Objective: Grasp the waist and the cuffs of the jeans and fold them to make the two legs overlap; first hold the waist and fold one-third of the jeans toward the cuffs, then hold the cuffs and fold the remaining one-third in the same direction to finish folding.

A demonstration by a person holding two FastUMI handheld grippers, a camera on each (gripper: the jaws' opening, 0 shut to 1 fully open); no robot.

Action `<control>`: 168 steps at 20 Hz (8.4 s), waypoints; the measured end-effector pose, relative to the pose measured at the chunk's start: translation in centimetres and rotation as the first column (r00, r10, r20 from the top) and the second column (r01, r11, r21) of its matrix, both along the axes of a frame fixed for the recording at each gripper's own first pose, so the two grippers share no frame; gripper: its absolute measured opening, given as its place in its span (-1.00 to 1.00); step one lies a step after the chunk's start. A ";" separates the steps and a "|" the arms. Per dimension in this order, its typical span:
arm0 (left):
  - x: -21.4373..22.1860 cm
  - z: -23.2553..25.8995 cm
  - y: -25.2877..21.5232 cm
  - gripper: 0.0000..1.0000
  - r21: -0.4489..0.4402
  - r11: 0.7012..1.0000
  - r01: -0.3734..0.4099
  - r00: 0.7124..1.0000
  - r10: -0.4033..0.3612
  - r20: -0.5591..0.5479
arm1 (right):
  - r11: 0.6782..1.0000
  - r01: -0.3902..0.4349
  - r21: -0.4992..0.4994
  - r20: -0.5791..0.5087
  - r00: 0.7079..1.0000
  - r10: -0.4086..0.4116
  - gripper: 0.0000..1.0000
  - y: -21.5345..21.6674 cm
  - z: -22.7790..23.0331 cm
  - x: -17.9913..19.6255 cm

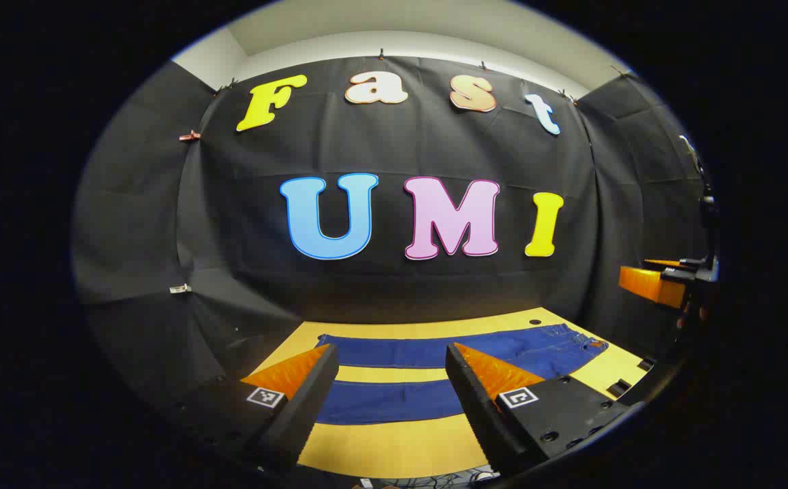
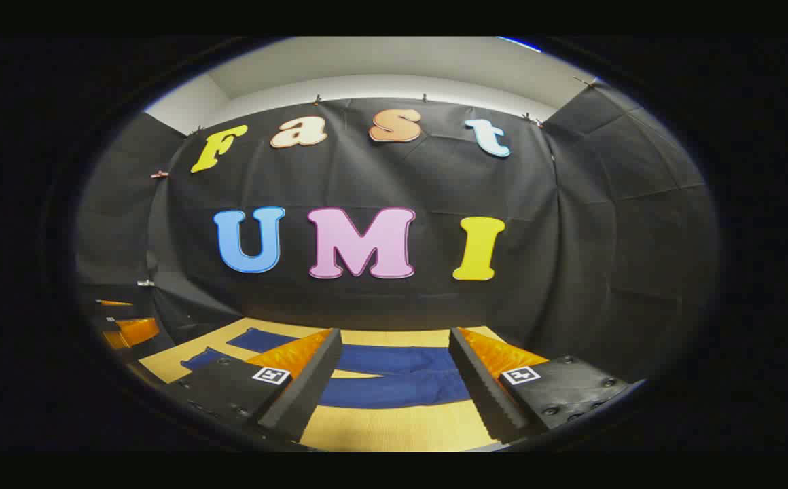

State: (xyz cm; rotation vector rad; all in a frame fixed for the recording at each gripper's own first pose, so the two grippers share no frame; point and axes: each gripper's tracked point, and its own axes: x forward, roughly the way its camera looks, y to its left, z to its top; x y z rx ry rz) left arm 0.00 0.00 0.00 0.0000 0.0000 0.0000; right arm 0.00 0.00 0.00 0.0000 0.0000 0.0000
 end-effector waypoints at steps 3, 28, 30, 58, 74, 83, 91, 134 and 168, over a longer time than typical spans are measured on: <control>-0.7 0.4 0.1 0.98 -0.022 0.999 0.033 0.999 -0.033 0.025 | 1.000 0.021 -0.007 0.009 1.000 -0.021 0.90 0.3 0.2 -1.4; 4.9 -12.7 15.6 0.96 0.360 0.930 0.073 0.981 -0.001 -0.196 | 0.995 0.092 -0.042 -0.033 0.995 -0.093 0.90 1.8 -0.4 -2.8; 6.7 -16.0 18.0 0.96 0.451 0.883 0.131 0.962 -0.004 -0.272 | 0.992 0.112 -0.051 -0.045 0.992 -0.114 0.94 1.1 -0.7 -3.0; 21.2 -34.7 26.3 -0.63 0.715 0.325 0.620 0.716 0.139 -0.684 | 0.939 0.265 -0.221 -0.183 0.934 -0.307 0.90 -6.9 -6.2 -3.8; 21.1 -34.8 25.4 -0.89 0.680 0.430 0.593 0.705 0.131 -0.697 | 0.723 -0.023 -0.690 -0.222 0.958 -0.182 0.94 -21.2 -11.8 10.5; 20.7 -34.8 25.2 -0.89 0.644 0.482 0.595 0.681 0.124 -0.722 | 0.356 -0.496 -0.792 -0.560 0.822 -0.100 0.92 -28.3 -28.2 14.6; 20.8 -34.9 25.1 -0.89 0.664 0.479 0.574 0.685 0.162 -0.710 | 0.230 -0.661 -0.715 -0.689 0.721 -0.071 0.94 -30.7 -36.1 16.6; 43.3 -22.1 25.6 -0.89 -0.229 0.958 -0.172 0.636 -0.070 -0.768 | 0.911 -0.324 -0.253 -0.761 0.649 0.019 -0.83 -28.6 -25.1 42.5; 27.6 -4.4 7.1 0.92 -0.145 0.985 -0.096 0.995 0.094 -0.017 | 0.844 0.500 0.194 -0.504 0.789 -0.351 0.97 -35.4 -26.1 36.2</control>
